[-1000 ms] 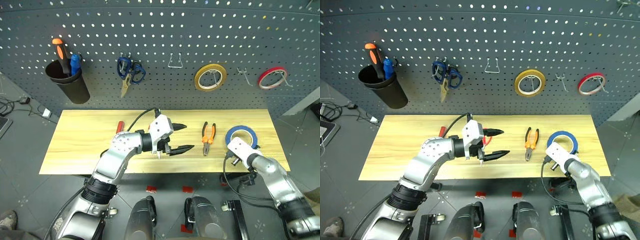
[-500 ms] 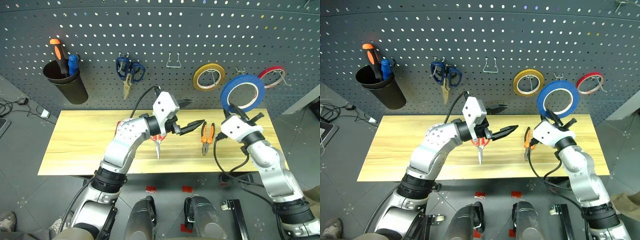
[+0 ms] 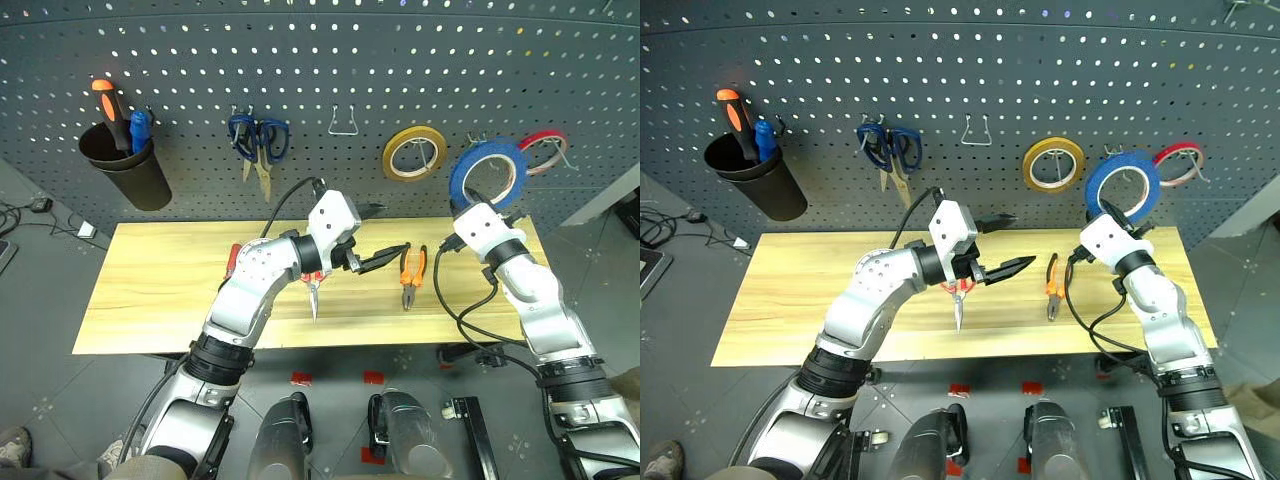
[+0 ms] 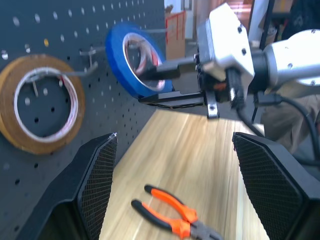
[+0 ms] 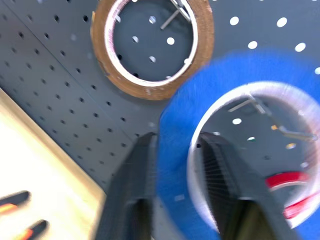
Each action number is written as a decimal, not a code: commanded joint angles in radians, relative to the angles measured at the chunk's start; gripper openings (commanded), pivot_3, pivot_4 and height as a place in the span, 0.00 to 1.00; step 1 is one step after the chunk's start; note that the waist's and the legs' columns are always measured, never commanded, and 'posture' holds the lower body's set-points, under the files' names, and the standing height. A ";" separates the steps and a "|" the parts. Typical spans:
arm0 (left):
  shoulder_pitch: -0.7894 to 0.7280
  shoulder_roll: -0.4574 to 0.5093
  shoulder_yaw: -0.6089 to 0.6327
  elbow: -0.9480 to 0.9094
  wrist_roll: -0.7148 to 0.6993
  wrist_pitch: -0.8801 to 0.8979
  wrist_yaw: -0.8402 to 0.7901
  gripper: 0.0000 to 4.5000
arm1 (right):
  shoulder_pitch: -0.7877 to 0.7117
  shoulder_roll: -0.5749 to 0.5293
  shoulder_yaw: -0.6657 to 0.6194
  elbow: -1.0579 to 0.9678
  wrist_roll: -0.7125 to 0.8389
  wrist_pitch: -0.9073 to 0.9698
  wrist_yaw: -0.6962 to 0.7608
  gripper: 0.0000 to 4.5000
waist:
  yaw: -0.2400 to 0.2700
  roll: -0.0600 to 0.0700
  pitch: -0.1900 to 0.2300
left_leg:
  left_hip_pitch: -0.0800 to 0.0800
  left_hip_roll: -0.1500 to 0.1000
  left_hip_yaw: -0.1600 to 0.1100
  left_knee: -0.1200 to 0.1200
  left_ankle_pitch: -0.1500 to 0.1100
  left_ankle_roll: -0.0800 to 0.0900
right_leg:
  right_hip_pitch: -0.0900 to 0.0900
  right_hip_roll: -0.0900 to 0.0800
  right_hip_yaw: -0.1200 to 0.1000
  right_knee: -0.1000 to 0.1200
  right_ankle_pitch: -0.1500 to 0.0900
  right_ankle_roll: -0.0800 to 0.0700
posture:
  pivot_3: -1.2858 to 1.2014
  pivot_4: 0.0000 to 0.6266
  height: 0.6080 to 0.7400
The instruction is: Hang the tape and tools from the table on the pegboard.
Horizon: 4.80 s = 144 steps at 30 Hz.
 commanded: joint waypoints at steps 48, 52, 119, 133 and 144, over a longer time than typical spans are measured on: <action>0.300 0.357 0.145 -0.071 0.002 -0.123 -0.153 0.86 | -0.262 0.483 -0.138 0.251 0.291 0.813 -0.214 0.59 | -0.004 0.009 0.011 | -0.007 0.002 0.003 -0.001 0.000 0.000 | -0.010 0.000 0.004 0.001 0.002 -0.003 | 0.44 0.51 1.00; 0.321 0.313 0.220 -0.094 -0.049 -0.079 -0.074 0.86 | -0.151 0.479 -0.015 -0.114 0.328 0.875 -0.113 0.59 | -0.005 0.009 0.012 | -0.011 0.002 0.005 -0.002 0.000 0.000 | -0.015 0.000 0.006 0.001 0.002 -0.003 | 0.44 0.50 1.00; 0.164 0.092 0.295 -0.128 -0.091 0.263 0.343 1.00 | -0.471 0.520 0.058 0.204 0.248 0.309 -0.069 0.94 | 0.008 0.002 0.012 | -0.015 0.003 0.011 0.013 0.001 0.001 | -0.025 0.000 0.015 0.017 0.004 -0.002 | 0.46 0.50 1.00; 0.145 -0.098 0.114 0.040 0.052 0.518 0.582 1.00 | 0.014 0.199 0.196 -0.451 0.493 0.753 0.354 0.94 | 0.023 -0.005 0.019 | -0.015 0.002 0.009 0.014 -0.002 0.005 | -0.025 0.000 0.016 0.018 0.005 -0.002 | 0.45 0.52 1.00; 0.124 -0.276 0.207 0.194 0.107 0.615 0.826 1.00 | 0.068 0.147 0.175 -0.528 0.543 0.844 0.355 0.94 | 0.019 -0.009 0.021 | -0.015 0.002 0.009 0.013 -0.001 0.004 | -0.024 0.001 0.015 0.015 0.005 -0.001 | 0.43 0.54 1.00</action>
